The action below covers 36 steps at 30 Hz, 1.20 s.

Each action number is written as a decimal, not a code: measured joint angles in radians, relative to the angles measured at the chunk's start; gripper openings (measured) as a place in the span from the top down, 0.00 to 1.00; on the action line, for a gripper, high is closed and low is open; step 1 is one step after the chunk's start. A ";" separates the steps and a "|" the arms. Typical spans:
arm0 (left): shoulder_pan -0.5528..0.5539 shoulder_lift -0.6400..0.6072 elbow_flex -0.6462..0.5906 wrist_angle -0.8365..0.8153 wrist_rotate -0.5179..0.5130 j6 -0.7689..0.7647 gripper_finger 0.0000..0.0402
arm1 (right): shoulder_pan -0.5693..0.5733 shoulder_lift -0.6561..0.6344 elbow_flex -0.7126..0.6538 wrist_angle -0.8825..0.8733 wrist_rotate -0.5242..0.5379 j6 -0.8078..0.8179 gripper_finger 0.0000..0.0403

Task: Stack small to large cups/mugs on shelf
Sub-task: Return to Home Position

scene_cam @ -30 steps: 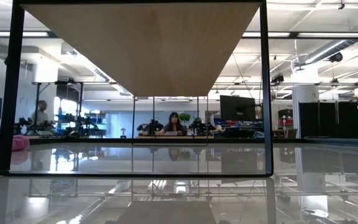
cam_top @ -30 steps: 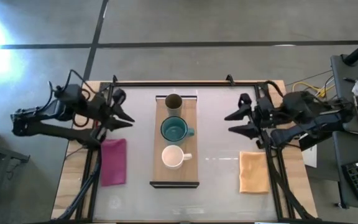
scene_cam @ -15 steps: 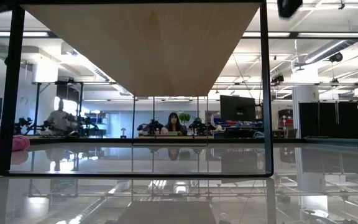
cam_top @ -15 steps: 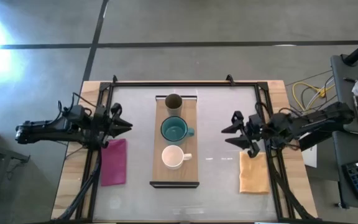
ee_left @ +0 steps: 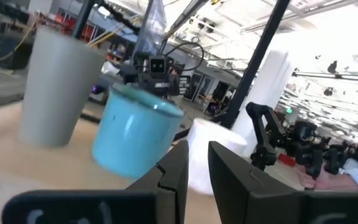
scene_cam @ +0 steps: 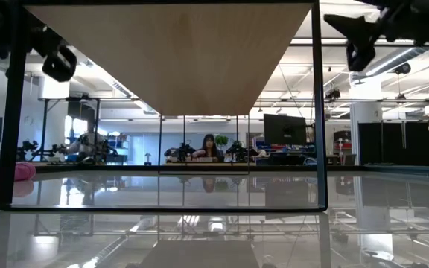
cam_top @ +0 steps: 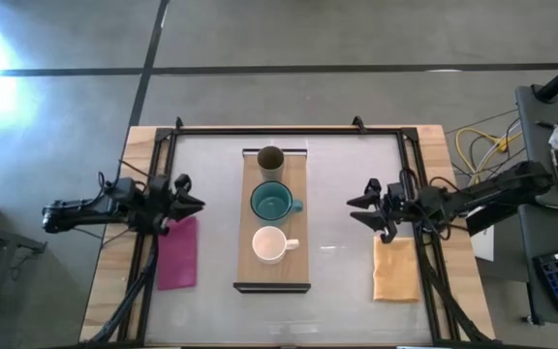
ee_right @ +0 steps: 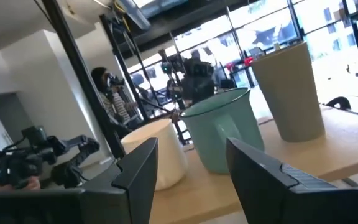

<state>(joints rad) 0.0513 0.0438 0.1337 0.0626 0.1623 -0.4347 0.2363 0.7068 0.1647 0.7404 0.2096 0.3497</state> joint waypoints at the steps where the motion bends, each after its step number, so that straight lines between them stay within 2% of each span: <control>1: 0.000 -0.013 -0.016 -0.001 -0.006 -0.007 0.88 | 0.000 -0.009 -0.015 0.016 -0.001 -0.006 0.55; 4: 0.000 -0.018 -0.050 0.000 -0.013 -0.033 0.88 | 0.000 -0.044 -0.071 0.062 -0.010 -0.009 0.55; 8: 0.000 -0.010 -0.084 0.012 -0.038 -0.080 0.88 | -0.005 -0.085 -0.157 0.143 -0.077 0.003 0.55; 15: 0.001 -0.013 -0.100 0.007 -0.099 -0.083 0.88 | -0.060 -0.147 -0.155 0.048 -0.232 -0.009 0.55; 18: 0.001 -0.012 -0.100 -0.001 -0.199 -0.083 0.88 | -0.113 -0.180 -0.156 -0.007 -0.284 -0.009 0.55; 23: 0.002 -0.013 -0.097 -0.059 -0.444 -0.083 0.88 | -0.234 -0.264 -0.156 -0.096 -0.488 0.041 0.55; 25: 0.002 -0.018 -0.093 -0.094 -0.487 -0.084 0.88 | -0.266 -0.301 -0.156 -0.161 -0.523 0.084 0.55; 28: 0.002 -0.017 -0.090 -0.112 -0.463 -0.083 0.88 | -0.278 -0.339 -0.156 -0.217 -0.439 0.096 0.55; 32: 0.002 0.005 -0.090 -0.115 -0.449 -0.083 0.88 | -0.276 -0.346 -0.156 -0.239 -0.308 0.017 0.55; 36: 0.002 0.032 -0.090 -0.116 -0.448 -0.083 0.88 | -0.276 -0.345 -0.155 -0.375 -0.198 0.043 0.55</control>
<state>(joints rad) 0.0532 0.0754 0.0441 -0.0535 -0.2857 -0.5175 -0.0395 0.3621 0.0093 0.3653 0.0115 0.3927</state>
